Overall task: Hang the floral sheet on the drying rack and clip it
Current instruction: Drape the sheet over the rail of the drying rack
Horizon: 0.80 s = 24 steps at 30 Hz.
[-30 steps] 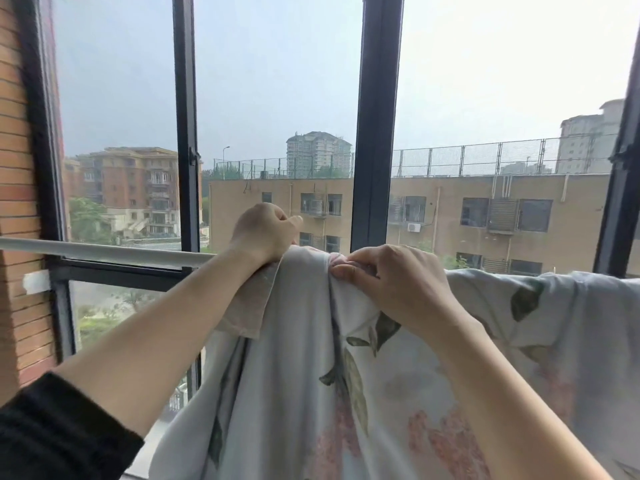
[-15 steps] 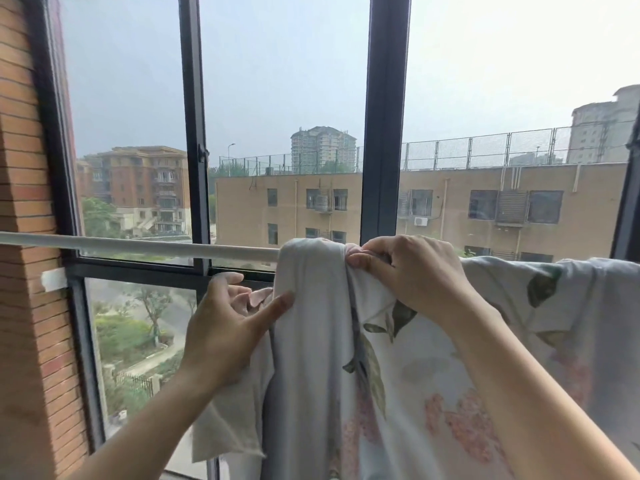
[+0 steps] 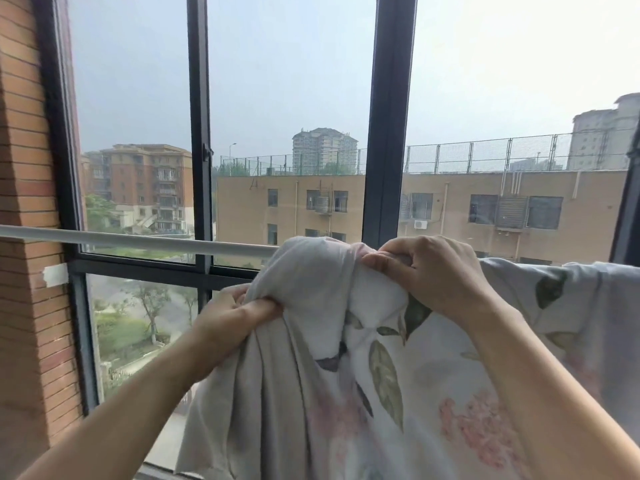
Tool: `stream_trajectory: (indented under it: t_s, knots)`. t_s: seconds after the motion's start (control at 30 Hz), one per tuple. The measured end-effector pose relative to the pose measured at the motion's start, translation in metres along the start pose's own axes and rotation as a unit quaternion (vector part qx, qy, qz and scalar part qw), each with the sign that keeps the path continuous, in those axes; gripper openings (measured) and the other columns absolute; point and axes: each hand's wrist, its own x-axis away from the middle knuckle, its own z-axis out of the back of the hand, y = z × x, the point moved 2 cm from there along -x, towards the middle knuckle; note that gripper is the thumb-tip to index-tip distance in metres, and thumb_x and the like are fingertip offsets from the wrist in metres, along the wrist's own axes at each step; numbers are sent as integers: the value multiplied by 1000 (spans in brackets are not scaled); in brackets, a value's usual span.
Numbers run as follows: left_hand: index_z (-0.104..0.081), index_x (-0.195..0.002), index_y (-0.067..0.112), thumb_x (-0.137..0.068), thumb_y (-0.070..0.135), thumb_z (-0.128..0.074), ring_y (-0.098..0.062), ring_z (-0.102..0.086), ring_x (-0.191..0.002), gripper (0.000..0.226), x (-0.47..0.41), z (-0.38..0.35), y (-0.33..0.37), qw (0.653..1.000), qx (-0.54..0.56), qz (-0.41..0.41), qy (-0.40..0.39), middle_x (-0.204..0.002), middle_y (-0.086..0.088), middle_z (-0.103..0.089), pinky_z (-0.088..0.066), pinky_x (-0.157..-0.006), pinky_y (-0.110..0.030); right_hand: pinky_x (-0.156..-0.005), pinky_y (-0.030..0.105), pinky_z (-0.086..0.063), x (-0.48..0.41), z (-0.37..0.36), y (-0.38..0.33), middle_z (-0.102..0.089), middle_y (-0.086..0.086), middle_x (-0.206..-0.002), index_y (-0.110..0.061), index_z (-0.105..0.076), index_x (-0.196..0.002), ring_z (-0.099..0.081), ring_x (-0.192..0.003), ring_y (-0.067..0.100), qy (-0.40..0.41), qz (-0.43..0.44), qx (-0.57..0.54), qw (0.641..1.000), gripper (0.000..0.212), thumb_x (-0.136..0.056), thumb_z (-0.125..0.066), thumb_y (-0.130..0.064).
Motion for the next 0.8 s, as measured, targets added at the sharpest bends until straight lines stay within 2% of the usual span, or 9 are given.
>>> stream_trajectory:
  t_s: [0.07,0.2,0.3,0.37,0.47,0.53,0.6,0.67,0.8]
  knots:
    - [-72,-77,9,-61,23,-63,-22,-65,-74,23,-8,21,22,1000,12,-6,1,-79,-10,-70,-50,-70,-34,-65,31,-39,1,2,4,-67,-9,-74,-32,-67,-85,-60,-76,17,7,-1,8,1000,74,-78,-16,-84]
    - [-70,-84,11,-70,16,-64,-19,-63,-70,15,-38,35,89,995,-8,-82,51,-76,-7,-67,-51,-60,-24,-60,32,-37,3,6,5,-60,-5,-58,-22,-54,-66,-54,-64,19,8,-31,-4,999,72,-84,-10,-76]
    - [-68,-73,12,-63,31,-62,-19,-61,-73,22,-77,24,126,982,-84,-115,123,-73,-2,-65,-46,-65,-24,-60,34,-32,1,8,6,-64,0,-69,-17,-55,-69,-56,-70,27,36,-73,21,996,63,-94,-21,-63]
    - [-62,-65,14,-65,38,-61,-21,-56,-77,25,-103,7,125,960,-199,-119,153,-76,-2,-63,-39,-68,-25,-62,34,-30,-2,8,11,-68,7,-81,-18,-62,-77,-60,-80,32,59,-102,63,991,51,-98,-30,-50]
    - [-68,-93,16,-74,46,-64,-21,-55,-80,36,-131,-24,93,923,-378,-41,64,-103,-7,-66,-39,-64,-25,-64,32,-31,-7,8,26,-69,13,-90,-14,-68,-86,-62,-86,33,81,-168,87,979,44,-99,-36,-40]
    - [-66,-107,13,-66,55,-71,-18,-58,-82,59,-134,-29,80,925,-377,51,-22,-110,-6,-64,-43,-60,-26,-67,31,-34,-13,12,40,-69,13,-100,-16,-71,-95,-62,-93,32,44,-228,75,970,34,-97,-42,-35]
    - [-65,-112,11,-62,61,-74,-19,-61,-88,71,-133,-30,80,938,-325,93,-79,-112,-6,-64,-50,-74,-30,-74,31,-41,-18,20,48,-69,8,-109,-21,-70,-102,-61,-100,29,-2,-251,44,967,22,-92,-52,-26]
    - [-62,-118,9,-71,64,-66,-21,-59,-93,72,-133,-29,81,939,-323,89,-74,-120,-8,-61,-48,-84,-33,-82,32,-49,-21,26,36,-70,4,-110,-23,-67,-109,-62,-101,25,17,-200,4,980,23,-89,-56,-19]
    - [-61,-119,10,-83,54,-55,-23,-52,-90,57,-130,-26,81,928,-368,30,43,-124,-10,-59,-41,-76,-30,-78,30,-52,-18,20,-21,-72,-4,-100,-22,-70,-104,-65,-90,16,51,-54,-89,993,21,-91,-58,-30]
